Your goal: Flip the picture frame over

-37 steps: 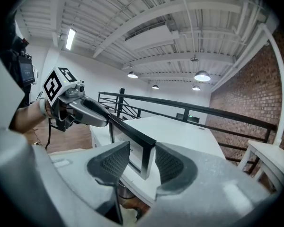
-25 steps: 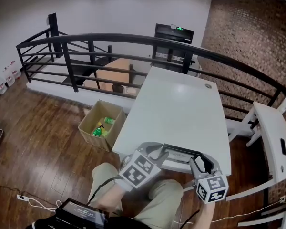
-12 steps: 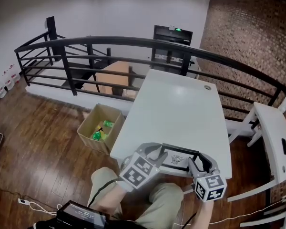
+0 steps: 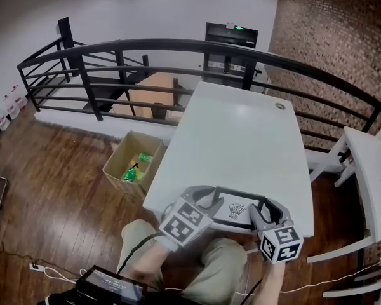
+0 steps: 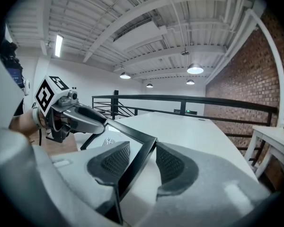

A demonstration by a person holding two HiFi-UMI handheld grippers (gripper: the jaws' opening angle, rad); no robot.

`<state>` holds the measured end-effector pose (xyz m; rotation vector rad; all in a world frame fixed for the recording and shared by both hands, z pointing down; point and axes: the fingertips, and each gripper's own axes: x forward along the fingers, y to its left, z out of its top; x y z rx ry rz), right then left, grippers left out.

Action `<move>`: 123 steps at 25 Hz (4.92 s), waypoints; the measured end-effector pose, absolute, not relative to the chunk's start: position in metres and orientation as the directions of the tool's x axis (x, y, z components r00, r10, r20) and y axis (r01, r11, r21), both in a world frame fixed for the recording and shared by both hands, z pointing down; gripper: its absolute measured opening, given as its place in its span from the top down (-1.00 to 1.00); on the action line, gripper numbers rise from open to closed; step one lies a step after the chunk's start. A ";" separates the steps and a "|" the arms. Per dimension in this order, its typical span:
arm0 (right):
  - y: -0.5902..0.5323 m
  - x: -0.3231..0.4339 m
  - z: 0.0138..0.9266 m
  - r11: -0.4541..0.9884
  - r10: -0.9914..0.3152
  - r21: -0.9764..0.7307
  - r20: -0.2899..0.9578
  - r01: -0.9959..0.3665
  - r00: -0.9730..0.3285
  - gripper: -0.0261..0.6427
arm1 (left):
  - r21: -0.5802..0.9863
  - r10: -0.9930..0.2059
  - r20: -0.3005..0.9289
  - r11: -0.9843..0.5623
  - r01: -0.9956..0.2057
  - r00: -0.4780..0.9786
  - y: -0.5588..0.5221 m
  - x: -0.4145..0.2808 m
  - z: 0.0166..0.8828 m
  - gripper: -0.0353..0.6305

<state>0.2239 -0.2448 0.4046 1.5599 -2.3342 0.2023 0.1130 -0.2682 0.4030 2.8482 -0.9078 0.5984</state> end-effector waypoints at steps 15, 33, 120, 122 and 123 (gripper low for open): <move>-0.277 0.231 0.426 0.346 -0.854 0.043 0.428 -0.937 -0.296 0.45 | -0.077 -0.541 0.445 -0.817 -0.572 0.713 -0.301 0.121 0.420 0.45; -0.280 0.191 0.444 0.446 -0.830 0.350 0.506 -0.824 -0.235 0.93 | -0.235 -0.548 0.541 -0.826 -0.511 0.637 -0.294 0.142 0.445 0.82; 0.127 0.057 0.417 0.373 -0.928 0.176 0.068 -0.911 -0.367 0.95 | 0.073 -0.553 0.017 -0.830 -0.553 0.833 0.091 0.013 0.396 0.84; 0.127 0.056 0.418 0.373 -0.928 0.186 0.073 -0.909 -0.366 0.95 | 0.074 -0.553 0.017 -0.830 -0.552 0.833 0.090 0.012 0.397 0.84; 0.126 0.055 0.418 0.373 -0.928 0.190 0.074 -0.908 -0.365 0.95 | 0.074 -0.553 0.017 -0.830 -0.553 0.833 0.089 0.011 0.397 0.85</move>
